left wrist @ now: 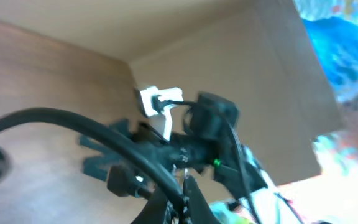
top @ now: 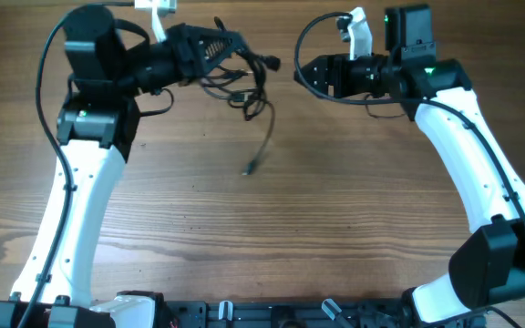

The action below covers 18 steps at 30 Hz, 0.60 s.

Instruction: Untangle cables

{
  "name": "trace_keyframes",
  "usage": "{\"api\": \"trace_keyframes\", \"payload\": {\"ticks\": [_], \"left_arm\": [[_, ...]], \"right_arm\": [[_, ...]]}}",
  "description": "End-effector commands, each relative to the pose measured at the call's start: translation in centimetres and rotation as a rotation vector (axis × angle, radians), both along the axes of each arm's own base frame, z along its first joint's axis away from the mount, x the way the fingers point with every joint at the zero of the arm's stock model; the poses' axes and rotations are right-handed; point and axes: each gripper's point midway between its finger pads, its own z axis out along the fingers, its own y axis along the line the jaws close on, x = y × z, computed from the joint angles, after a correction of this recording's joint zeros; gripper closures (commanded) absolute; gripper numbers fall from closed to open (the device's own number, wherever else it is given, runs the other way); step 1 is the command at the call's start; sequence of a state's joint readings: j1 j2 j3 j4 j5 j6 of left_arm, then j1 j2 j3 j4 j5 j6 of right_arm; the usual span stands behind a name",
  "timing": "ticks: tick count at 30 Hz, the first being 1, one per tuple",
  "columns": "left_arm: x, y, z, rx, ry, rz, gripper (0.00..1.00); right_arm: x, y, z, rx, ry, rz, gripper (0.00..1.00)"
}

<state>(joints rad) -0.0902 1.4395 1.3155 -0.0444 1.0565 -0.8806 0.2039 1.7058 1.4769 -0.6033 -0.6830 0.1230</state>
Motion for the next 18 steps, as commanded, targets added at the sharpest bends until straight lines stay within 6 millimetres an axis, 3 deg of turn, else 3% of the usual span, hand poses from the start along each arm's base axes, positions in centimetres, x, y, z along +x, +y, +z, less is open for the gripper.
{"api": "trace_keyframes", "payload": {"ticks": [1,5,11,15,18], "left_arm": [[-2.8,-0.2,2.5,-0.065,0.031,-0.125,0.96],[-2.8,-0.2,3.4,-0.094,0.040,-0.127,0.96],[-2.7,0.0,6.5,-0.183,0.039,-0.118,0.96],[-2.4,0.2,7.7,-0.240,0.080,-0.090,0.96],[-2.4,0.2,7.7,-0.241,0.084,-0.091,0.96]], "right_arm": [[-1.4,3.0,1.0,0.013,-0.115,0.178,0.13],[-2.1,5.3,0.8,0.011,-0.135,0.233,0.13],[-1.9,8.1,-1.4,0.067,-0.029,0.223,0.12],[-1.0,9.4,-1.0,0.140,-0.020,0.211,0.13],[0.6,8.9,-1.1,0.129,0.003,0.100,0.27]]}}
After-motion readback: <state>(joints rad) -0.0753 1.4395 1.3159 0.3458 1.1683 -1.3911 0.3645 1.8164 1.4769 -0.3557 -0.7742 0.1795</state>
